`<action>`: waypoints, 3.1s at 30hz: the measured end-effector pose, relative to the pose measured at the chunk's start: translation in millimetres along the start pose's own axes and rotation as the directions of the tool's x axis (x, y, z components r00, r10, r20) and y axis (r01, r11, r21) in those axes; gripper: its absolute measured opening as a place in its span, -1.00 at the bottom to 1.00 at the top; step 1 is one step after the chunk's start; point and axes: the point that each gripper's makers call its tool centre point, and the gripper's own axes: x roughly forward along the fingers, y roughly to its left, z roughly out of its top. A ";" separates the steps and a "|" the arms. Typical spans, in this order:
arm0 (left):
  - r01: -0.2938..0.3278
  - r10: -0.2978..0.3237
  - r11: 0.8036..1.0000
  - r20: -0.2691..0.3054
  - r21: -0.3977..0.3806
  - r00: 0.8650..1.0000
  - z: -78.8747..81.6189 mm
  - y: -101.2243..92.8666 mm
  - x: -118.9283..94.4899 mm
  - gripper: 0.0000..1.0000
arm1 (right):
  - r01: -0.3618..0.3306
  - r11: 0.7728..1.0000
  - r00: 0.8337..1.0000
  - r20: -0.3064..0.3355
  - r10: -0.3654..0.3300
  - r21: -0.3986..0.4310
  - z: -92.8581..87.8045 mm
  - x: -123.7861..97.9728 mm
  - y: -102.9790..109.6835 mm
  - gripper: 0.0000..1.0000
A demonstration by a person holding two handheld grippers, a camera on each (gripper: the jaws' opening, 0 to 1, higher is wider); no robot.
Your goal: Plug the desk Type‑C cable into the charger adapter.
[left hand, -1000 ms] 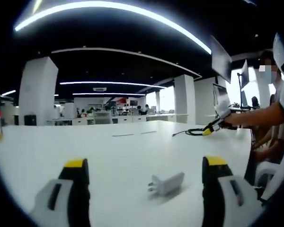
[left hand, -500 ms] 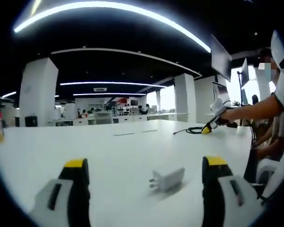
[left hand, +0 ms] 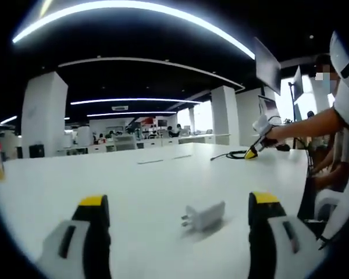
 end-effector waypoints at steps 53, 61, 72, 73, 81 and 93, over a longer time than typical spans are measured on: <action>0.021 -0.020 0.999 -0.029 0.046 0.999 -2.8 -4.6 2.9 0.99 | -0.110 0.988 0.993 0.030 0.113 -0.107 -0.1 -11.0 47.8 -0.98; 0.026 -0.024 0.999 -0.045 0.048 0.999 -8.5 -6.1 1.2 0.99 | -0.122 0.985 0.992 0.020 0.126 -0.124 -4.1 -15.3 61.7 -0.98; 0.021 -0.019 0.998 -0.042 0.058 0.999 -7.8 -5.7 0.9 0.99 | -0.142 0.981 0.989 0.020 0.146 -0.135 -12.7 -25.1 79.3 -0.98; 0.024 -0.022 0.998 -0.043 0.056 0.999 -8.5 -6.3 1.1 0.99 | -0.144 0.980 0.989 0.020 0.148 -0.136 -12.9 -25.3 79.4 -0.98; 0.018 -0.017 0.999 -0.036 0.047 0.999 -7.2 -7.1 1.6 0.99 | -0.173 0.976 0.984 0.021 0.177 -0.134 -17.3 -32.2 95.2 -0.98; 0.023 -0.021 0.998 -0.034 0.052 0.999 -6.6 -7.5 1.4 0.99 | -0.218 0.965 0.975 0.013 0.222 -0.142 -21.3 -38.2 127.3 -0.98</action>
